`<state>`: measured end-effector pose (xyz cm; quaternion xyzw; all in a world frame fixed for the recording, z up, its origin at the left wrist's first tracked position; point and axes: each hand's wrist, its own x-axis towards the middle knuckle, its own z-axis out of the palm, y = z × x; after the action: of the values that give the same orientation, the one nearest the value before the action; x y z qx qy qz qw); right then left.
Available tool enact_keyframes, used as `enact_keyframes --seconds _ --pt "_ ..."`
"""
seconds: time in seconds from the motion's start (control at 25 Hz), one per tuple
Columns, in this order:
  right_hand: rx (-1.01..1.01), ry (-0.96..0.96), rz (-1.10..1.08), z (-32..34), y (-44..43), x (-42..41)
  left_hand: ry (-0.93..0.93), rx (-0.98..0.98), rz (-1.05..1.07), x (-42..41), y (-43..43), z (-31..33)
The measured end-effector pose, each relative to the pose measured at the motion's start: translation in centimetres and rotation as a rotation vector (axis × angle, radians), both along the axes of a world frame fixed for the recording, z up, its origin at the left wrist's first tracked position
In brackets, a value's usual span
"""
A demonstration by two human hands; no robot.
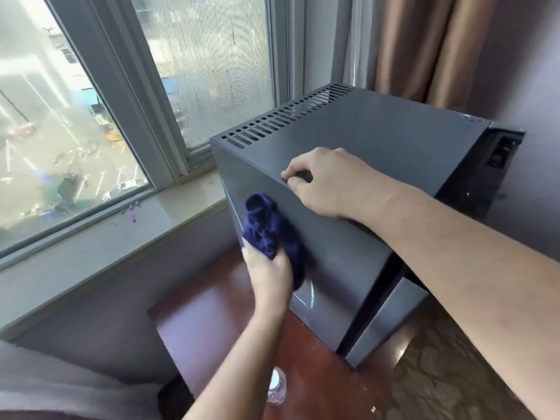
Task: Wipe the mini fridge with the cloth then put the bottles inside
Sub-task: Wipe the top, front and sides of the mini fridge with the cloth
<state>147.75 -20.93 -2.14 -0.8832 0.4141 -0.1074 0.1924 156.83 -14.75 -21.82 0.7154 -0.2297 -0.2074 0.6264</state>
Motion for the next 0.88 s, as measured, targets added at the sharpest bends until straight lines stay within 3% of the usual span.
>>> enact_keyframes --seconds 0.2,0.36,0.44,0.56,0.72,0.88 --pt "-0.066 -0.020 0.051 -0.6 2.7 -1.0 0.040 0.035 -0.318 -9.7 7.2 -3.1" --pt "-0.175 -0.607 0.012 -3.5 8.9 -2.6 0.068 0.015 -0.288 -9.9 7.0 -3.2" --pt "-0.095 -0.725 -0.070 -5.8 11.2 -4.0 0.069 -0.018 -0.244 -8.3 5.9 -2.3" --pt "0.082 -0.658 -0.167 -9.7 11.8 -5.7 0.009 -0.046 -0.127 -3.5 3.0 -0.3" --pt "0.502 -0.558 -0.240 -14.1 11.0 -5.6 -0.077 -0.020 -0.018 4.6 -1.4 0.2" --pt "0.656 -0.494 -0.242 -16.7 10.9 -5.3 -0.191 -0.078 0.019 11.0 -4.5 1.8"
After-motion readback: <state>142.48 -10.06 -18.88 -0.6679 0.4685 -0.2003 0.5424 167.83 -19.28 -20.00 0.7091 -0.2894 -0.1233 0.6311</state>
